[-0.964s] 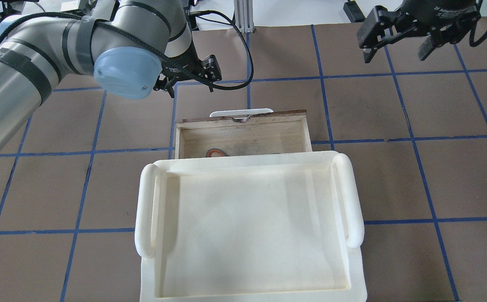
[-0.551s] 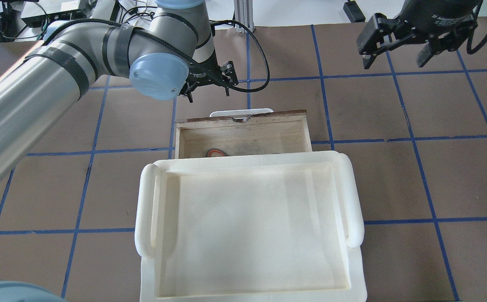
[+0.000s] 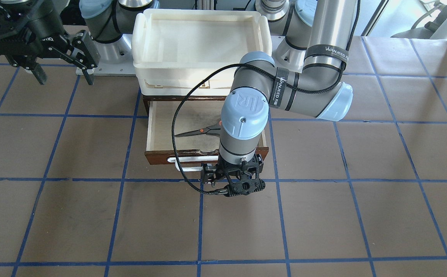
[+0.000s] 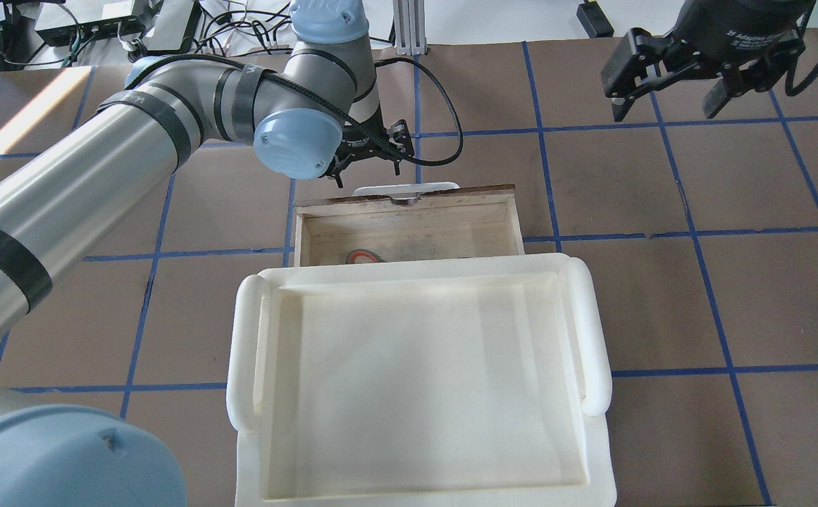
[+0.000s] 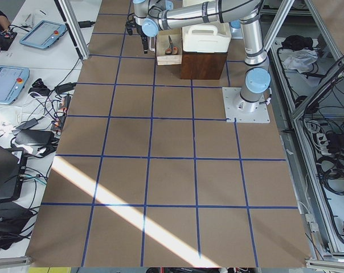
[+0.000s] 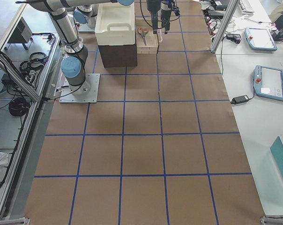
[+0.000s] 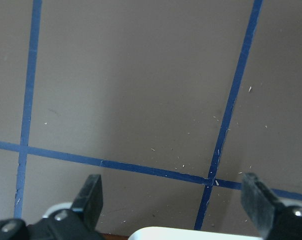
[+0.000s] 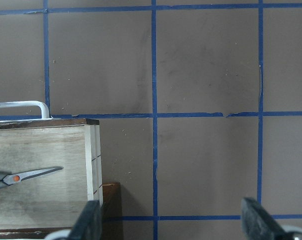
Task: Put scissors in drawer and close it
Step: 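Move the left gripper over the drawer's white handle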
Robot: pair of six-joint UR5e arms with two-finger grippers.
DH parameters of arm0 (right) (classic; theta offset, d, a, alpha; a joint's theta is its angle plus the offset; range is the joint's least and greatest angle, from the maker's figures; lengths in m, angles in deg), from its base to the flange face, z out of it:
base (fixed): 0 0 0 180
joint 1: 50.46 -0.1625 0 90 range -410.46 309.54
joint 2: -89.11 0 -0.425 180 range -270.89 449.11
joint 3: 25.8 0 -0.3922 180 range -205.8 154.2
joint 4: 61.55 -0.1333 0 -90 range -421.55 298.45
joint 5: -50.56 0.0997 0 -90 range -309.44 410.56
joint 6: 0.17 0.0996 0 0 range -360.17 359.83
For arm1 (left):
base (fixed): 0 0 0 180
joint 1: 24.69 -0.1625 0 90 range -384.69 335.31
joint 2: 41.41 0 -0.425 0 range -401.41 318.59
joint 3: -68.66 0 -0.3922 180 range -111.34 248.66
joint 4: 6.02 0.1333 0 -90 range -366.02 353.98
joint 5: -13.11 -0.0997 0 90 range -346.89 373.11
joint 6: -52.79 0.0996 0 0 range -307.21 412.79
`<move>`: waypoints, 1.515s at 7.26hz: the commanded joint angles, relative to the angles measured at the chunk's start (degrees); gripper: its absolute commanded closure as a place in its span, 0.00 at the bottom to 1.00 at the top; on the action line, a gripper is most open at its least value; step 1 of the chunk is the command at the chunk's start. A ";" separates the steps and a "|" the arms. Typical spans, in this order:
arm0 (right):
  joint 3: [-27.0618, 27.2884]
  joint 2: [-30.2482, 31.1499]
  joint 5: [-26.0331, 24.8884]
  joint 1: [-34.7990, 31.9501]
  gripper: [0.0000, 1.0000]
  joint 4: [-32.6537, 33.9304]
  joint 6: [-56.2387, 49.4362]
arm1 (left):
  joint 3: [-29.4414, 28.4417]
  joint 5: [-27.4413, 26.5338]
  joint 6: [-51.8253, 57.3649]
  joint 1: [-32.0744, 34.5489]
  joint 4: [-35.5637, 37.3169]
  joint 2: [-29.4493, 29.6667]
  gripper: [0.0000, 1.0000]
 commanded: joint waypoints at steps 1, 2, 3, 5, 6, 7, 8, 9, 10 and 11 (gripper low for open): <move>1.38 0.90 -0.22 0.07 0.00 0.09 -0.45 | 0.02 0.02 -0.13 0.47 -0.85 0.77 0.00; 1.56 0.82 0.21 0.25 0.00 1.39 -0.89 | -0.07 0.63 -0.13 0.91 -1.73 0.86 0.00; 1.74 0.81 0.13 0.42 0.00 2.54 -0.54 | -0.07 0.64 -0.13 1.18 -2.69 0.86 0.00; 2.00 1.16 -0.05 0.34 0.00 2.29 -0.63 | -0.07 1.25 -0.13 1.18 -5.41 0.69 0.00; 2.96 1.25 -0.22 0.34 0.00 2.46 -0.98 | -0.07 2.12 -0.13 1.18 -6.21 0.60 0.00; 3.32 1.69 -0.31 0.34 0.00 2.29 -1.07 | -0.07 2.13 -0.21 1.18 -7.26 0.25 0.00; 3.32 1.78 -0.31 0.34 0.00 2.29 -1.07 | -0.07 2.57 -0.21 1.18 -8.75 -0.19 0.00; 3.32 1.78 -0.31 0.34 0.00 2.29 -1.07 | -0.16 2.66 -0.21 1.27 -9.73 -0.54 0.00; 3.32 1.78 -0.31 0.34 0.00 2.29 -1.07 | -0.16 2.75 -0.21 1.36 -10.34 -0.63 0.00; 3.32 1.78 -0.31 0.34 0.00 2.29 -1.15 | -0.16 2.66 -0.21 1.44 -11.39 -0.81 0.00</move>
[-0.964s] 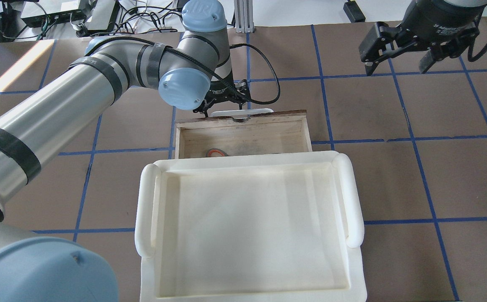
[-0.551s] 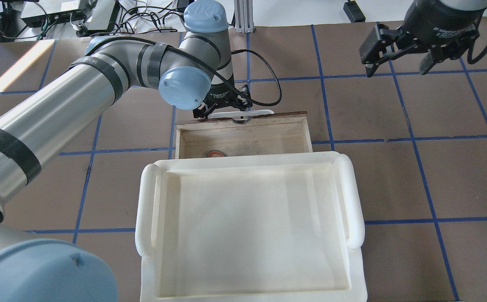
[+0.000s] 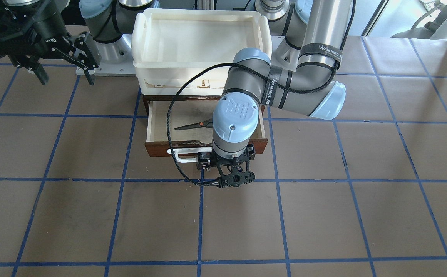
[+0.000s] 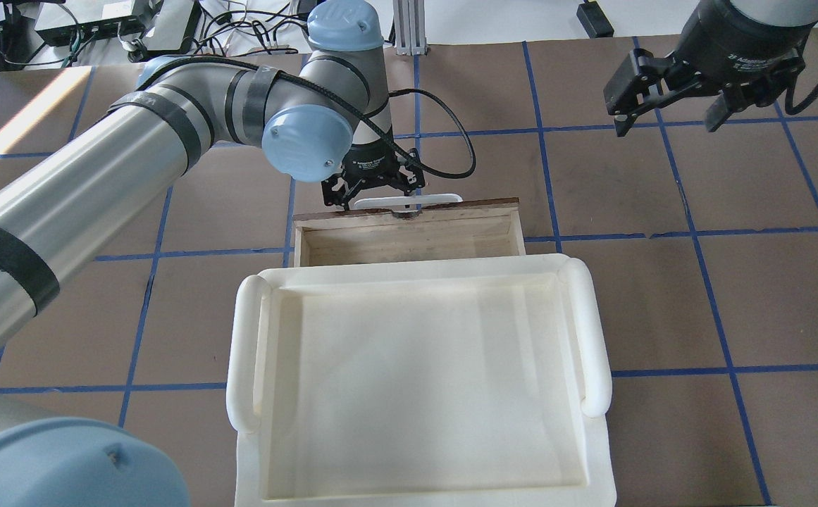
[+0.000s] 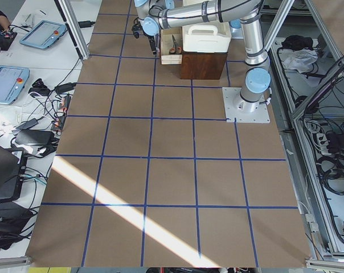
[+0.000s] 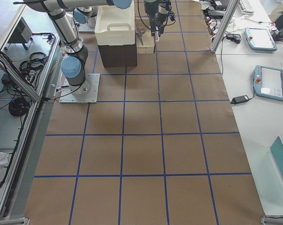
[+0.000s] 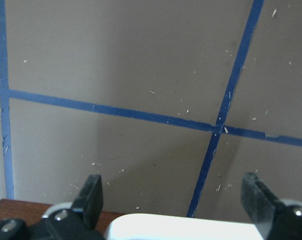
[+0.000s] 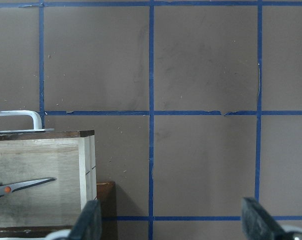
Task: Put scissors in drawer and close it
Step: 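Move the left gripper over the drawer's white handle, then push the drawer closed toward the tray with the left gripper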
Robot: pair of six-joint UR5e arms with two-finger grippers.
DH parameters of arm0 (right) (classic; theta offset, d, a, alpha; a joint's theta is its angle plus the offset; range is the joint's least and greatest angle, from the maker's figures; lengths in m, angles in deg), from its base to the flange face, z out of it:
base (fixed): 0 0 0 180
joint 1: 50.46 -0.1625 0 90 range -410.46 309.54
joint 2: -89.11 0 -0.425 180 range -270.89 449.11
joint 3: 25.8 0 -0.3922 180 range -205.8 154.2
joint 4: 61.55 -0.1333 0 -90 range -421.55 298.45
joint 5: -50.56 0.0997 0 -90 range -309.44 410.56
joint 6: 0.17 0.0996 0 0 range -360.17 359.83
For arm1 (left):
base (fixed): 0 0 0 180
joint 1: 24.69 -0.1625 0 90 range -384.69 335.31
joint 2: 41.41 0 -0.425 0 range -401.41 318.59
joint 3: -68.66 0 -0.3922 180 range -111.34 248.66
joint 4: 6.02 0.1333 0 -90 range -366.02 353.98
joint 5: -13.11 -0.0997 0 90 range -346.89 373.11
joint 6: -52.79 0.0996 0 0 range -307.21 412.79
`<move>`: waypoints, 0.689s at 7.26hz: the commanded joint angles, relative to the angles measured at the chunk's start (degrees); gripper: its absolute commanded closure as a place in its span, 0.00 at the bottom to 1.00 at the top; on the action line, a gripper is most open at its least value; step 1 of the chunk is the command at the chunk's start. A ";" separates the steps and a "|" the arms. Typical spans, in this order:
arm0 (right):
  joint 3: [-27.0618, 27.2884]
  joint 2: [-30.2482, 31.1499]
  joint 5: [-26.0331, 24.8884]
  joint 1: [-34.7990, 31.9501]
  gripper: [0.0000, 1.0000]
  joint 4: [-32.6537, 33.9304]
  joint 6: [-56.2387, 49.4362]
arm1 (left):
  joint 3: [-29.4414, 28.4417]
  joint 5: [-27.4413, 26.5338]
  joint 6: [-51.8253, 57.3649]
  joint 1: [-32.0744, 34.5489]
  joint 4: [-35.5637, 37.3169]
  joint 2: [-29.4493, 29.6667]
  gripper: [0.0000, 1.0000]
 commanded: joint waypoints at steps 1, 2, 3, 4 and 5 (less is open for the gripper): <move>0.02 0.02 0.00 0.00 0.00 0.00 -0.07 | 0.07 0.00 0.00 0.18 -3.18 -0.75 0.00; 0.02 0.02 0.00 0.00 0.00 0.00 -0.07 | -0.02 0.09 0.00 0.18 -5.38 -1.27 0.00; 0.02 0.02 0.00 0.00 0.00 0.00 -0.07 | 0.07 0.09 0.00 0.18 -8.19 -1.98 0.00; 0.19 0.02 0.00 0.00 0.00 0.00 0.02 | 0.07 0.35 0.00 0.27 -9.95 -2.42 0.00; 0.63 0.10 0.09 0.00 0.00 0.08 0.02 | 0.07 1.31 0.00 0.27 -10.75 -2.68 0.00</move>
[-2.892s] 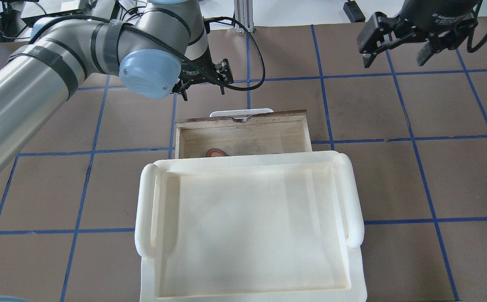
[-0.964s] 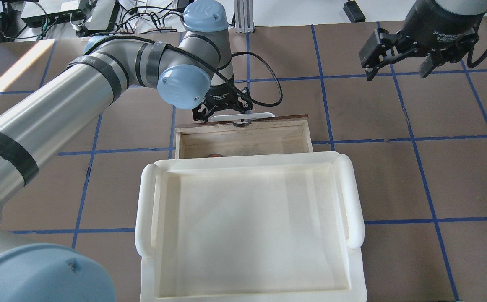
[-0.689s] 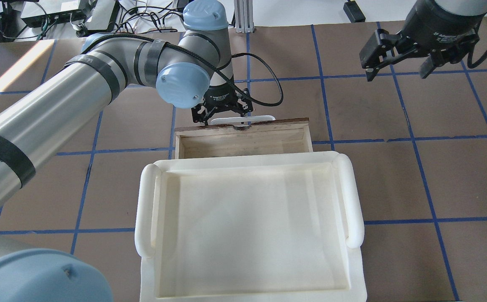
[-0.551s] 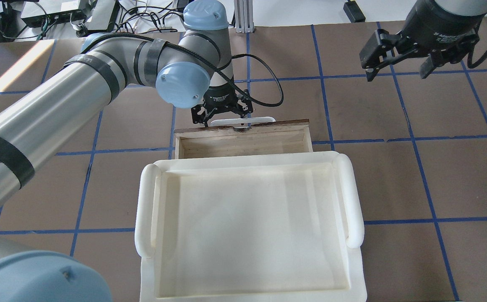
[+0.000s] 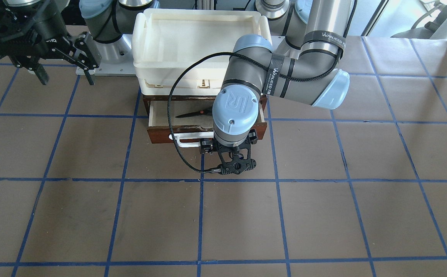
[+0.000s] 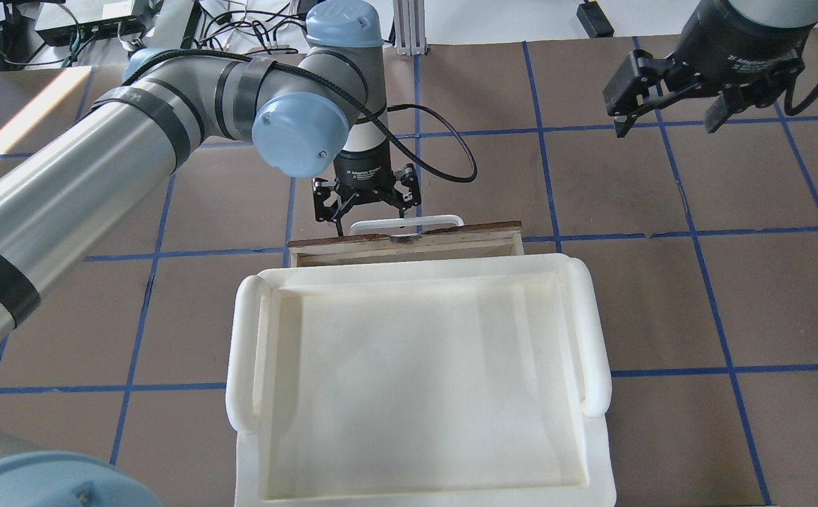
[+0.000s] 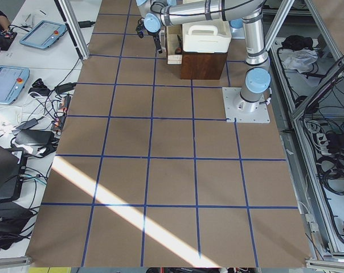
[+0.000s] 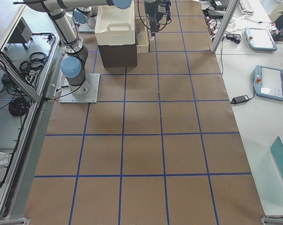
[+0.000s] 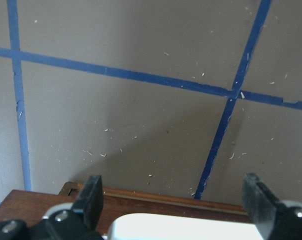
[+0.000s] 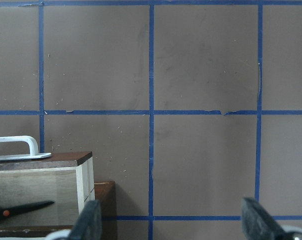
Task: Put scissors in drawer and close it
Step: 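Push the drawer closed toward the tray with the left gripper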
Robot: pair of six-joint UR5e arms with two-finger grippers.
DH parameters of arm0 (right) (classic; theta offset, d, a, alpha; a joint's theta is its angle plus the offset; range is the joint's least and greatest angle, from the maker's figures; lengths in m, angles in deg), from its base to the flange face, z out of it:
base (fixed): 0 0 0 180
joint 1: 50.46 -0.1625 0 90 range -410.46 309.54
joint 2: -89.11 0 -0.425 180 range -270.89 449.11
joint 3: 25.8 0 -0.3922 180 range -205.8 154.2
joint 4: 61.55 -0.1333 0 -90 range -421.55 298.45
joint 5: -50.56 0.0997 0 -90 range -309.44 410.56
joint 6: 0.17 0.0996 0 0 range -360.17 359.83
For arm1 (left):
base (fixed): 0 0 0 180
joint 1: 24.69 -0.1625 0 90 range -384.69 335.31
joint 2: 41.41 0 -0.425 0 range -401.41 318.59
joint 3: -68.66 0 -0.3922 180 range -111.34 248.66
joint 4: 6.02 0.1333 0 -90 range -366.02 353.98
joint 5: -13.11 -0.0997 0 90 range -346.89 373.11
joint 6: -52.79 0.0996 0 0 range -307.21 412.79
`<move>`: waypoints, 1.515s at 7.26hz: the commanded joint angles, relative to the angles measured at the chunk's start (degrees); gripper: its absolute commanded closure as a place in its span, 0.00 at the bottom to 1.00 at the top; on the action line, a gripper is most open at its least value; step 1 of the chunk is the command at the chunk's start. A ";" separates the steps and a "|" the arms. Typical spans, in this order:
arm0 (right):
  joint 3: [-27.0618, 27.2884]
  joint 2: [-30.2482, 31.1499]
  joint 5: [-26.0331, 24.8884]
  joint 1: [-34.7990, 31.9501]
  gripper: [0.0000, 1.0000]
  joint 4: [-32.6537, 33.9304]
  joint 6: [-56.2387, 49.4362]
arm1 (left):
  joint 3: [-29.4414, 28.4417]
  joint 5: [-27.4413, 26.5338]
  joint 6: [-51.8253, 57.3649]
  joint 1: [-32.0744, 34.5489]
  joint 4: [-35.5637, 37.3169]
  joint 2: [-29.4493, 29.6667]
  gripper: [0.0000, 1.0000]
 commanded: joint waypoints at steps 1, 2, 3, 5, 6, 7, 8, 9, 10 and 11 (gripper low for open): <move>0.40 0.06 0.07 0.00 0.00 0.07 -0.06 | 0.01 1.00 0.00 0.38 -2.58 -0.28 0.00; 0.48 0.06 -0.02 0.00 0.00 0.07 -0.06 | 0.01 0.83 0.00 0.82 -4.24 -0.46 0.00; 0.57 0.06 0.07 0.00 0.00 0.07 -0.06 | 0.10 0.83 0.00 0.91 -5.74 -0.37 0.00; 0.66 0.06 0.07 0.00 0.00 0.07 -0.06 | 0.10 0.83 0.00 1.00 -8.47 -0.46 0.00; 0.66 0.06 0.07 0.00 0.00 0.07 -0.06 | 0.10 0.83 0.00 1.09 -9.52 -0.28 0.00; 0.75 0.06 0.07 0.00 0.00 0.07 -0.06 | 0.10 1.00 0.00 1.26 -10.23 -0.20 0.00; 0.75 0.06 0.07 0.00 0.00 0.07 -0.14 | 0.10 1.01 0.00 1.27 -11.10 0.07 0.00; 0.75 0.06 0.07 0.00 0.00 0.07 -0.14 | 0.27 1.01 -0.09 1.44 -12.51 -0.11 0.00; 0.75 -0.03 0.07 0.00 0.00 0.07 -0.14 | 0.27 0.92 -0.18 1.44 -13.74 -0.28 0.00; 0.75 0.06 0.07 0.00 0.00 0.07 -0.14 | 0.27 0.92 -0.18 1.44 -13.75 0.07 0.00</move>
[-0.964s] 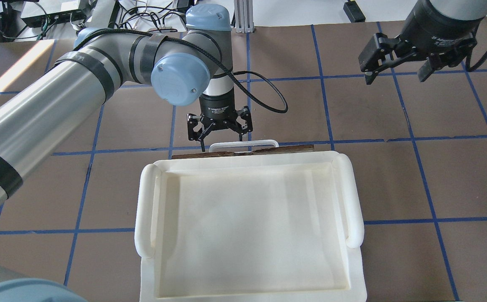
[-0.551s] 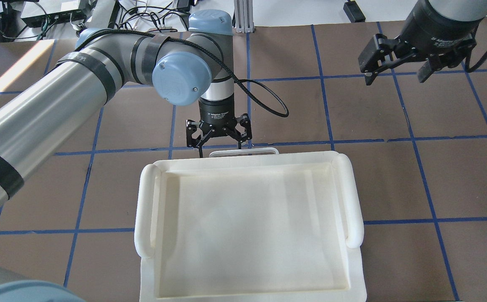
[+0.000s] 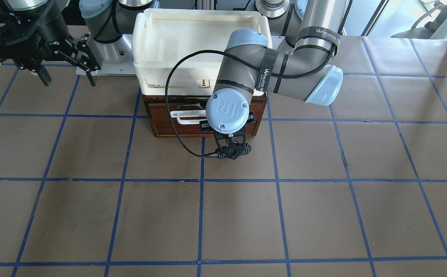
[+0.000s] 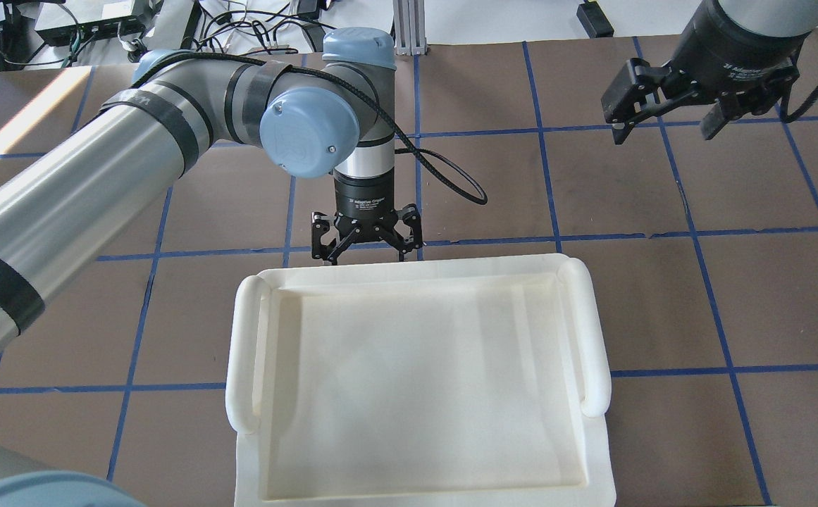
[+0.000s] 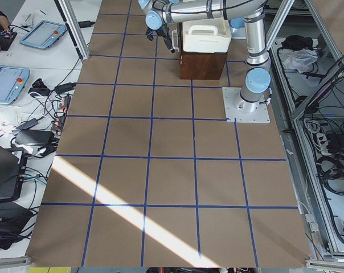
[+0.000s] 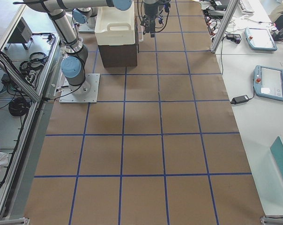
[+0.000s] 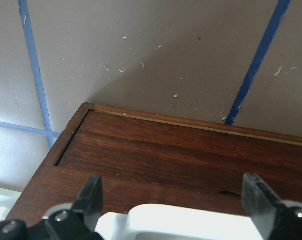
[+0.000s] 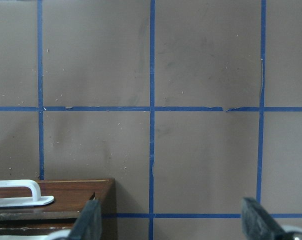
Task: Put scissors in drawer and close it
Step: 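Push the drawer closed toward the tray with the left gripper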
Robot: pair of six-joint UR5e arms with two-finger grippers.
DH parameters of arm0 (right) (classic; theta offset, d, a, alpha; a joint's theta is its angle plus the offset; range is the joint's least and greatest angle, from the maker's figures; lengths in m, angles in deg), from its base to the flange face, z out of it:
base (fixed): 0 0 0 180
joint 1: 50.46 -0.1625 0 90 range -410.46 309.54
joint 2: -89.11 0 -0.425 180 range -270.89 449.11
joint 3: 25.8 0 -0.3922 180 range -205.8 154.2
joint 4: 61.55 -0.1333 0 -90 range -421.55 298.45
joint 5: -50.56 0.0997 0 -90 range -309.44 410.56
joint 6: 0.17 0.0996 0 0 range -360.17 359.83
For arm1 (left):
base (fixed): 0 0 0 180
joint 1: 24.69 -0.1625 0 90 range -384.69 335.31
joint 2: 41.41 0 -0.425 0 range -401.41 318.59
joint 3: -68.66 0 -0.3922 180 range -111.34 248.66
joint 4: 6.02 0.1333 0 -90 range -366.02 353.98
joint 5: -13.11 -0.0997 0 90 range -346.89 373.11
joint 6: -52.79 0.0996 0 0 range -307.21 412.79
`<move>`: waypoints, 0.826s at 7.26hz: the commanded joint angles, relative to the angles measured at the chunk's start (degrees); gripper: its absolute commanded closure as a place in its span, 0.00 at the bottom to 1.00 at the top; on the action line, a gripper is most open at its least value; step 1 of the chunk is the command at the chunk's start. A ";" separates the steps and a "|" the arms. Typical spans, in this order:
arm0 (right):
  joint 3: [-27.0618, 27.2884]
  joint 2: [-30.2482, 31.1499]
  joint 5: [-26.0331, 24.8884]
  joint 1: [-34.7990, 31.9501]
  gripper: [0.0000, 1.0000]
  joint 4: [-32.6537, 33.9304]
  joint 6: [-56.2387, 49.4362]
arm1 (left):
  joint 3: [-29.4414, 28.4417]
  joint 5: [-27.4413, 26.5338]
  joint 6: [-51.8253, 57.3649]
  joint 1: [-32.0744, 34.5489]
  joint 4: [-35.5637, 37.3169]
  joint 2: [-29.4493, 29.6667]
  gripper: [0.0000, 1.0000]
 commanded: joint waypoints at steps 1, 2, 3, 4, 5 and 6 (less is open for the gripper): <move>0.00 0.03 -0.09 0.09 0.00 0.00 0.08 | 0.20 -0.12 -0.04 0.03 -0.68 0.36 0.00; 0.00 0.03 -0.09 0.09 0.00 0.00 0.08 | 0.29 -0.12 -0.04 0.03 -0.68 0.71 0.00; 0.00 0.03 -0.09 0.09 0.00 0.00 0.08 | 0.29 -0.03 -0.04 0.03 -0.68 0.71 0.00; 0.00 0.03 -0.09 0.09 0.00 0.00 0.08 | 0.29 -0.03 -0.04 0.03 -0.68 0.80 0.00; 0.00 0.03 -0.09 0.09 0.00 0.00 0.08 | 0.38 0.06 -0.04 0.03 -1.12 0.80 0.00; 0.00 0.03 -0.09 0.09 0.00 0.00 0.08 | 0.38 -0.11 -0.04 0.03 -1.73 0.71 0.00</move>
